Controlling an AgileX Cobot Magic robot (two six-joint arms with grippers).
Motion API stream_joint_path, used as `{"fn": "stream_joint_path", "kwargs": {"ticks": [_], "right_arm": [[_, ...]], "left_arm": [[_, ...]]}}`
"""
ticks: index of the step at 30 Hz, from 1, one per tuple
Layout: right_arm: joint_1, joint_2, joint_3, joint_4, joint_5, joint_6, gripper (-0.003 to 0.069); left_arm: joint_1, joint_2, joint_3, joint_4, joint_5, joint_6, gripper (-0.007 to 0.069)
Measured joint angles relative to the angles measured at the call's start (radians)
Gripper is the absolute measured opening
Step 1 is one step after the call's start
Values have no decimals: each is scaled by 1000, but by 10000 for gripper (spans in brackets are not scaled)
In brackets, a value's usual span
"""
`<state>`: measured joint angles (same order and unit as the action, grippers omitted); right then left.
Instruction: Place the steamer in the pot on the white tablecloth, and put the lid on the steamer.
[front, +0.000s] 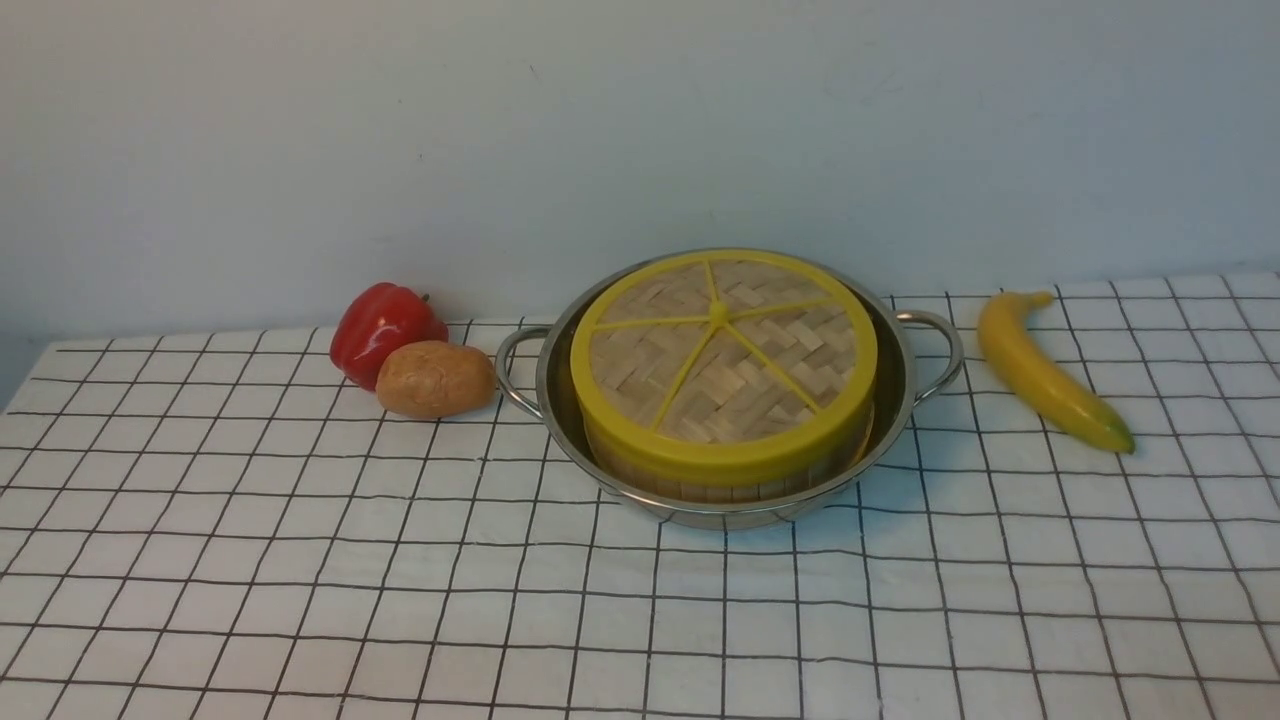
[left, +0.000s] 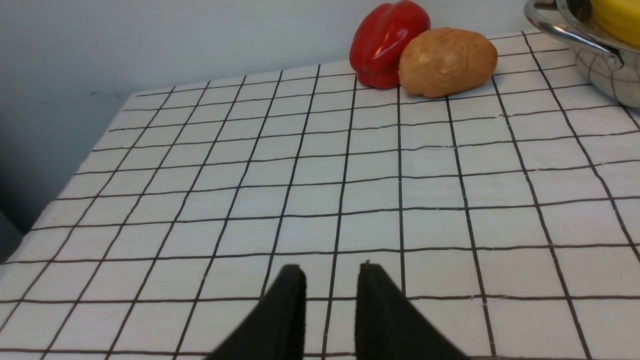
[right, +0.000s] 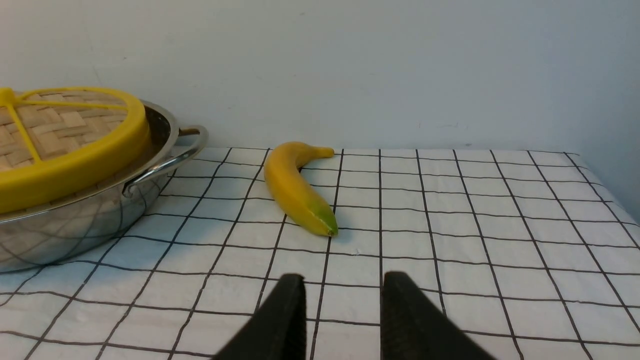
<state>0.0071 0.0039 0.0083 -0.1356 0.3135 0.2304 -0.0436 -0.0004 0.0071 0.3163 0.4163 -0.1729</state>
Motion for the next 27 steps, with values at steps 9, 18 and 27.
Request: {"fn": "stream_joint_path", "kwargs": {"ticks": [9,18,27], "right_arm": [[0,0,0,0,0,0,240],[0,0,0,0,0,0,240],[0,0,0,0,0,0,240]], "left_arm": [[0,0,0,0,0,0,160],[0,0,0,1,0,0,178],[0,0,0,1,0,0,191]]}}
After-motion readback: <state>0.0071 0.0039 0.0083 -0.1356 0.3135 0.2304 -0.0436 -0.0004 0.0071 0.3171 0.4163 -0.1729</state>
